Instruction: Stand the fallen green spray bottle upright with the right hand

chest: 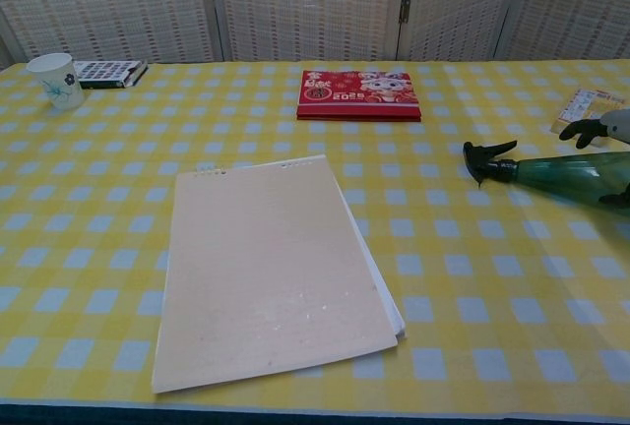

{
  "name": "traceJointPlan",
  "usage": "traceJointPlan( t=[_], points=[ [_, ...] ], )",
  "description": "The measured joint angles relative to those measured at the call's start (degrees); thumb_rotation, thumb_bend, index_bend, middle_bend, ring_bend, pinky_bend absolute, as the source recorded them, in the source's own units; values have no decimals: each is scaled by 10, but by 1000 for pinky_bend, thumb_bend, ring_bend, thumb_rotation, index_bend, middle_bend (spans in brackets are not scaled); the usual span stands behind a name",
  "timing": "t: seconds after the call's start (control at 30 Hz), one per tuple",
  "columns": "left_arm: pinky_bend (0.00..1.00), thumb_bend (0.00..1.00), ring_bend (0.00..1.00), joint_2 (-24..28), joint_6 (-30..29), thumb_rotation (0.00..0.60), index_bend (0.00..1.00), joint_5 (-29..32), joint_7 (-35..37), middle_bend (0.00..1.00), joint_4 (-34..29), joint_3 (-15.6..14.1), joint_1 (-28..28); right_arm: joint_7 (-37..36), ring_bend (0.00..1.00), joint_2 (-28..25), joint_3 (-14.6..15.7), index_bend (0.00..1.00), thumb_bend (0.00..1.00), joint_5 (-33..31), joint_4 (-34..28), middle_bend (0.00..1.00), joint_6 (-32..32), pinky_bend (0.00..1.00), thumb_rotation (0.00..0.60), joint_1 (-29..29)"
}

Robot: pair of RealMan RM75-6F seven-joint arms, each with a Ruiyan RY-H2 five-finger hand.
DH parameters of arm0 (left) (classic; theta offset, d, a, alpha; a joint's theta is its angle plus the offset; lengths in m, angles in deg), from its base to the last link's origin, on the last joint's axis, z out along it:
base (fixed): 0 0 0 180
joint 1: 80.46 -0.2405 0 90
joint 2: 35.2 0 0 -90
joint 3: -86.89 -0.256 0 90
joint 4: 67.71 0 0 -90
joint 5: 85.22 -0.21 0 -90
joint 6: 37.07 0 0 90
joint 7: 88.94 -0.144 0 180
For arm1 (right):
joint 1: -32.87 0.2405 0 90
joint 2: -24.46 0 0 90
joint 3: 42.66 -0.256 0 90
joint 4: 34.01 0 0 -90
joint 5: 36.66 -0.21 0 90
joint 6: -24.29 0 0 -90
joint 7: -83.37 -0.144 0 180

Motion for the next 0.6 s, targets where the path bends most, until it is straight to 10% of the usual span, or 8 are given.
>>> traceJointPlan(
  t=[0.6],
  points=[
    [0, 378, 33, 6, 10, 143, 0, -7, 3, 69, -4, -5, 2, -23, 179, 54, 15, 304, 370, 30, 58, 291, 15, 0, 600, 2]
  ],
)
